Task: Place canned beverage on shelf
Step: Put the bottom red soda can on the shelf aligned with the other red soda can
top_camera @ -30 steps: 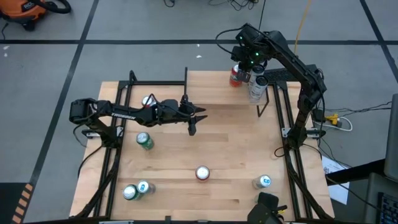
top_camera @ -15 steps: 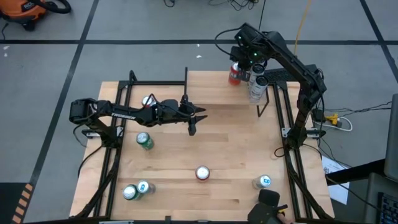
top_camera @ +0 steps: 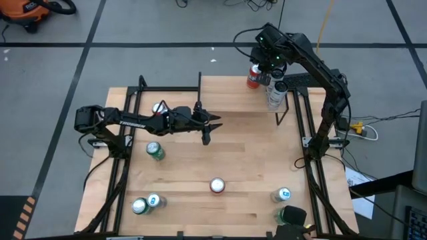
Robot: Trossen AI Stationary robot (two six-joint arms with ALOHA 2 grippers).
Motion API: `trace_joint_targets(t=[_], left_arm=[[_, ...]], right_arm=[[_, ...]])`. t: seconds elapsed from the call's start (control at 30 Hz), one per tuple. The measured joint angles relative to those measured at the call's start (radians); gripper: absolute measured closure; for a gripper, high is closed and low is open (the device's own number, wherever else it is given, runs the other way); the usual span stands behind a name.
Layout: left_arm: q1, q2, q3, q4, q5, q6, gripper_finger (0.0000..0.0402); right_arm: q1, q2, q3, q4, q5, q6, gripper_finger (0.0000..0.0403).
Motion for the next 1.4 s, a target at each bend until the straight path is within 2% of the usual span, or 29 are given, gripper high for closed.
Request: trace_joint_targets(t=[0.1, 0.3, 0.6, 0.8, 1.13, 1.4], left_arm=[[0.0, 0.0, 0.0, 0.0, 0.0, 0.0, 0.0263], [0.0, 0.0, 0.0, -0.001, 0.0, 0.002, 0.0263], [0.012, 0.0, 0.0, -0.004, -0.001, 0.0, 0.0263], [0.012, 0.0, 0.0, -0.003, -0.001, -0.001, 0.0263], [0.012, 0.0, 0.0, -0.003, -0.001, -0.001, 0.0263], [0.012, 0.0, 0.0, -0.018, -0.001, -0.002, 0.0263]], right_arm=[[0.0, -0.005, 0.0, 0.001, -0.007, 0.007, 0.0403], [0.0, -0.019, 0.001, 0.032, 0.073, 0.048, 0.0403], [0.021, -0.059, 0.002, -0.037, -0.039, 0.124, 0.0403], [0.048, -0.06, 0.003, -0.138, -0.039, 0.148, 0.0403], [0.059, -0.06, 0.003, -0.174, -0.037, 0.17, 0.0403], [0.062, -0.061, 0.003, -0.181, 0.014, 0.19, 0.0403]])
